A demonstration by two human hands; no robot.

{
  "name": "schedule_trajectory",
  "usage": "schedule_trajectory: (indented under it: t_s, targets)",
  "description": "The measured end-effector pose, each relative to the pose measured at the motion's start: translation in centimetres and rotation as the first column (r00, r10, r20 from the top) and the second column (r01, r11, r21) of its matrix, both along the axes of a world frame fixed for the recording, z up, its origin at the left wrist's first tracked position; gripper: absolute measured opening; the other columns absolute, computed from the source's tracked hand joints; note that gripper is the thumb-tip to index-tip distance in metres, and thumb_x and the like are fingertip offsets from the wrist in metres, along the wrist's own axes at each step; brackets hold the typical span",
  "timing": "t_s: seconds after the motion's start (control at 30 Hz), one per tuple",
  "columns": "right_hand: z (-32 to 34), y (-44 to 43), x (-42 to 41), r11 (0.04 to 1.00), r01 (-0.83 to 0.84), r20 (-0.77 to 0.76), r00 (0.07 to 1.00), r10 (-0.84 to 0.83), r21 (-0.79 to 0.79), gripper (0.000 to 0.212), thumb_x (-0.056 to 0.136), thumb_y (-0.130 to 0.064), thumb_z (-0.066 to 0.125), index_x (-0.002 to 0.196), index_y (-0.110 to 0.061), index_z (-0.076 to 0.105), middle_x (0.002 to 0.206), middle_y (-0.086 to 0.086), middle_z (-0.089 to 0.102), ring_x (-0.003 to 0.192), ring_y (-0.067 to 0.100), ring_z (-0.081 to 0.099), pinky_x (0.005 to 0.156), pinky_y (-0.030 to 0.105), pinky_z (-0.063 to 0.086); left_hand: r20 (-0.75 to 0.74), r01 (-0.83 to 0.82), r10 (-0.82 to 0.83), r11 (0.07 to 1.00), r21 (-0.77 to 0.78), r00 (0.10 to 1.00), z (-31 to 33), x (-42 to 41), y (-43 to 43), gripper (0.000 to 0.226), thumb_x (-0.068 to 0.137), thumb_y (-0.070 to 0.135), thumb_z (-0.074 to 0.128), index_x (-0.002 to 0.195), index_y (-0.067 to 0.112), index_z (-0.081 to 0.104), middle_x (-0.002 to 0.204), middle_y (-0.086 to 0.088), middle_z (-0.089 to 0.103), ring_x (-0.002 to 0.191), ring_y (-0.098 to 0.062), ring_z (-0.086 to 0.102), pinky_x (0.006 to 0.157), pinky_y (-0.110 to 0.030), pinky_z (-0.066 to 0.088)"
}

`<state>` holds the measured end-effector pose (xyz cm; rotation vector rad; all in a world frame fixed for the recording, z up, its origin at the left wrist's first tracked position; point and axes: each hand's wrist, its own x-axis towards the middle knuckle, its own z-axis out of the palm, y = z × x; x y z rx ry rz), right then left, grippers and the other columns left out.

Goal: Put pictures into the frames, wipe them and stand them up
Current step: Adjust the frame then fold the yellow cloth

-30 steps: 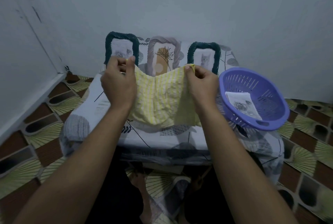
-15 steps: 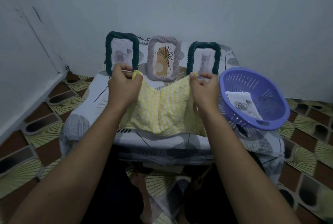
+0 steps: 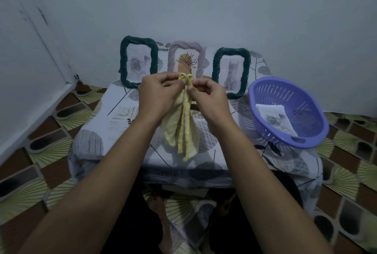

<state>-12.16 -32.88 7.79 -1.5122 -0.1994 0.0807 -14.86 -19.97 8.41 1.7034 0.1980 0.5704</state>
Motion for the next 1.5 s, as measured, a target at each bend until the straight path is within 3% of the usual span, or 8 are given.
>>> schedule_trajectory:
  t_s: [0.23,0.53,0.7,0.87,1.03,1.13,1.4,1.5]
  targets:
    - [1.2,-0.4,-0.7,0.989,-0.059,-0.116,0.990,0.074,0.133,0.036,0.104,-0.019,0.036,0.097,-0.006,0.070,0.089,0.004,0.070,0.070,0.013,0.062,0.058,0.025,0.055,-0.023,0.090,-0.092,0.991,-0.098,0.995,0.1,-0.1,0.1,0.028,0.086,0.043,0.069,0.092,0.018,0.079,0.087,-0.005,0.077,0.084,-0.029,0.074,0.082,-0.054,0.059]
    - [0.8,-1.0,-0.9,0.901,-0.125,-0.190,0.957,0.221,0.416,0.033,0.102,-0.016,0.022,0.121,-0.009,0.048,0.102,0.025,0.072,0.074,0.030,0.067,0.068,0.038,0.060,-0.028,0.061,-0.068,0.980,-0.188,0.997,0.2,0.0,1.2,0.013,0.082,0.007,0.076,0.094,0.010,0.075,0.084,-0.007,0.076,0.075,-0.015,0.071,0.068,-0.029,0.056]
    - [-0.3,-1.4,0.0,0.999,0.029,0.056,0.998,-0.030,0.019,0.038,0.087,0.003,0.044,0.112,-0.023,0.057,0.103,0.004,0.072,0.085,0.011,0.061,0.075,0.034,0.053,-0.028,0.033,-0.039,0.980,-0.194,0.999,0.2,-0.1,1.9,0.021,0.091,0.003,0.057,0.084,0.017,0.070,0.072,0.003,0.068,0.062,-0.006,0.061,0.058,-0.022,0.051]
    - [-0.9,-1.8,0.2,0.948,-0.031,0.238,0.965,0.111,-0.317,0.042,0.070,-0.018,0.054,0.106,-0.037,0.065,0.119,-0.011,0.059,0.107,-0.005,0.051,0.095,0.034,0.045,0.060,0.177,-0.167,0.926,-0.334,0.984,0.1,-0.5,2.5,0.031,0.091,-0.008,0.041,0.089,0.019,0.056,0.060,0.006,0.055,0.052,-0.009,0.049,0.049,-0.021,0.042]
    - [-2.1,-1.6,0.4,0.924,-0.108,0.257,0.943,0.213,-0.368,0.020,0.082,-0.014,0.067,0.092,-0.031,0.061,0.112,-0.005,0.067,0.110,0.007,0.059,0.087,0.025,0.043,0.135,0.222,-0.183,0.895,-0.387,0.974,-0.4,-0.3,3.3,0.034,0.092,-0.010,0.037,0.084,0.020,0.049,0.063,0.002,0.048,0.054,-0.011,0.044,0.049,-0.024,0.037]
    - [-2.9,-1.9,0.5,0.900,-0.145,0.246,0.933,0.263,-0.411,0.024,0.088,-0.015,0.071,0.106,-0.023,0.058,0.111,-0.009,0.064,0.103,0.000,0.060,0.082,0.010,0.044,0.155,0.226,-0.174,0.870,-0.438,0.972,-0.6,-0.3,3.4,0.034,0.093,-0.010,0.034,0.075,0.015,0.047,0.064,0.003,0.047,0.056,-0.008,0.044,0.053,-0.021,0.039]
    - [-3.7,-2.2,1.3,0.908,-0.042,0.280,0.944,0.173,-0.417,0.012,0.089,-0.019,0.073,0.100,-0.015,0.073,0.094,-0.005,0.072,0.080,0.014,0.063,0.082,0.037,0.055,0.105,0.232,-0.211,0.783,-0.578,0.972,-1.4,-0.8,4.9,0.032,0.091,0.002,0.040,0.071,0.019,0.058,0.070,0.004,0.052,0.064,-0.011,0.048,0.061,-0.025,0.042]
    - [-3.6,-2.2,1.3,0.971,-0.068,0.205,0.972,0.116,-0.229,0.005,0.094,-0.012,0.066,0.093,-0.017,0.067,0.087,-0.005,0.068,0.082,0.007,0.062,0.081,0.031,0.054,0.052,0.190,-0.183,0.924,-0.332,0.982,-2.2,-0.6,5.5,0.026,0.077,-0.002,0.057,0.089,0.021,0.058,0.078,0.001,0.053,0.069,-0.012,0.048,0.063,-0.027,0.042]
